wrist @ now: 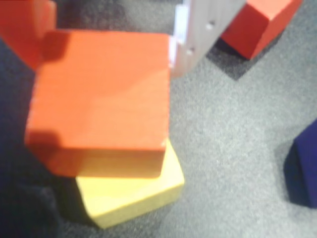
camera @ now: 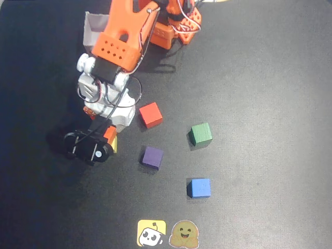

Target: Put the orange cube on top of the yellow cube.

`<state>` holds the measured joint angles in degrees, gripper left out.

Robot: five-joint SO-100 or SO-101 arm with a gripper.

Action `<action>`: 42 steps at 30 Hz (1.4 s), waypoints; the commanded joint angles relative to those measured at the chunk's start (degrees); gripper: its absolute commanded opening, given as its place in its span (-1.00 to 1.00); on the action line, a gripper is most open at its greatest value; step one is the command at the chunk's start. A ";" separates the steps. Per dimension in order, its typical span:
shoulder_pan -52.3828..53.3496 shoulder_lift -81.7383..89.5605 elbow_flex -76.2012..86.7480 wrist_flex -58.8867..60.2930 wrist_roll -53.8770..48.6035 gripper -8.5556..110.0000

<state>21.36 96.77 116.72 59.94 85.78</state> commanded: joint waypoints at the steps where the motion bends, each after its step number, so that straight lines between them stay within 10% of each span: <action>1: 0.26 2.72 -0.18 -0.70 0.00 -0.60; 42: -0.62 8.70 0.09 -1.58 -0.35 -0.47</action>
<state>21.01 101.78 117.51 58.54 86.31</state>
